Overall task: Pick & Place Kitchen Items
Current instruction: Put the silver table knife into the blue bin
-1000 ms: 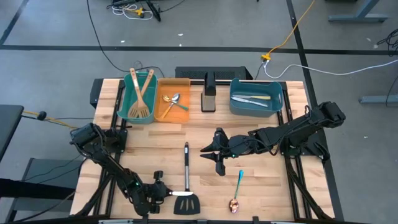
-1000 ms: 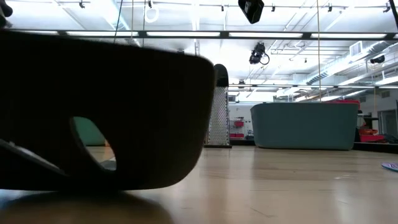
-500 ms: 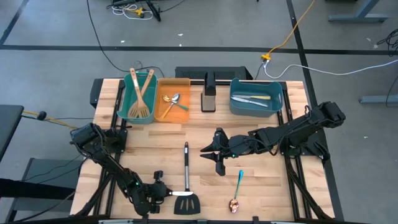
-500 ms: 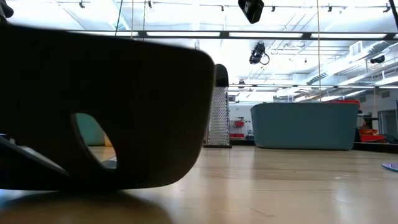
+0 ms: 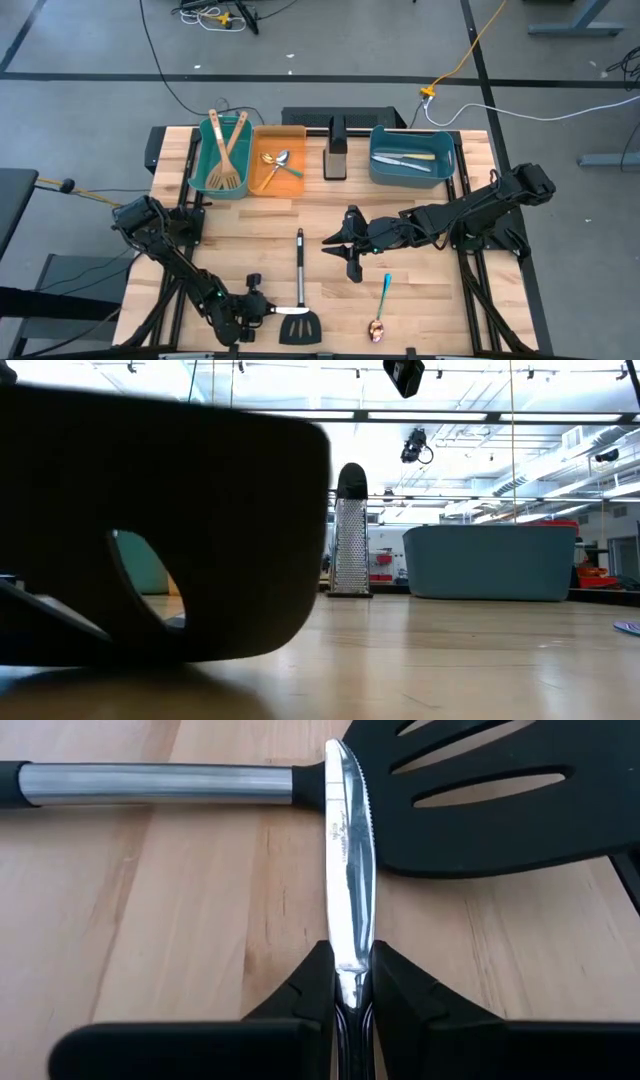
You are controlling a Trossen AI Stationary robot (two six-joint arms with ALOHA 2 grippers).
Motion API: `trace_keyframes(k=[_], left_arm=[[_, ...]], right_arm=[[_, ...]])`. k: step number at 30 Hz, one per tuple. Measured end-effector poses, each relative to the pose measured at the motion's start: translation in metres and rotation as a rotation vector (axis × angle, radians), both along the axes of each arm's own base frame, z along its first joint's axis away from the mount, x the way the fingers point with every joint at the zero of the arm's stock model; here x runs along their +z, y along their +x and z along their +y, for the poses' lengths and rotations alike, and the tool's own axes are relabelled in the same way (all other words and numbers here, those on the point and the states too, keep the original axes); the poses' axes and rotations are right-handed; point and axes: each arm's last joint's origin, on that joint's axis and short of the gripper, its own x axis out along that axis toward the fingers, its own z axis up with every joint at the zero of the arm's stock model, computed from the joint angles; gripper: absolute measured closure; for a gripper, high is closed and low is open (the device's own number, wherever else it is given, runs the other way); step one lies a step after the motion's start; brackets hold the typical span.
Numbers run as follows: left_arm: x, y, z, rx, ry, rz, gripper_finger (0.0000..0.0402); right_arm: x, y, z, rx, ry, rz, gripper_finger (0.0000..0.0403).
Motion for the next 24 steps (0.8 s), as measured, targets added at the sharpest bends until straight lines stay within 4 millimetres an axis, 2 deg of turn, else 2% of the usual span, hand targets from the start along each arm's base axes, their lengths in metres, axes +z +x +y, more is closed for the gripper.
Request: trace_keyframes(k=[14,24], left_arm=[[0.003,0.001,0.000,0.014,0.003,-0.022,0.0351],[0.034,0.001,0.003,-0.002,0.024,-0.117,0.0351]], right_arm=[[0.000,0.000,0.000,0.000,0.000,0.000,0.0305],[0.000,0.000,0.000,0.000,0.000,0.000,0.0305]])
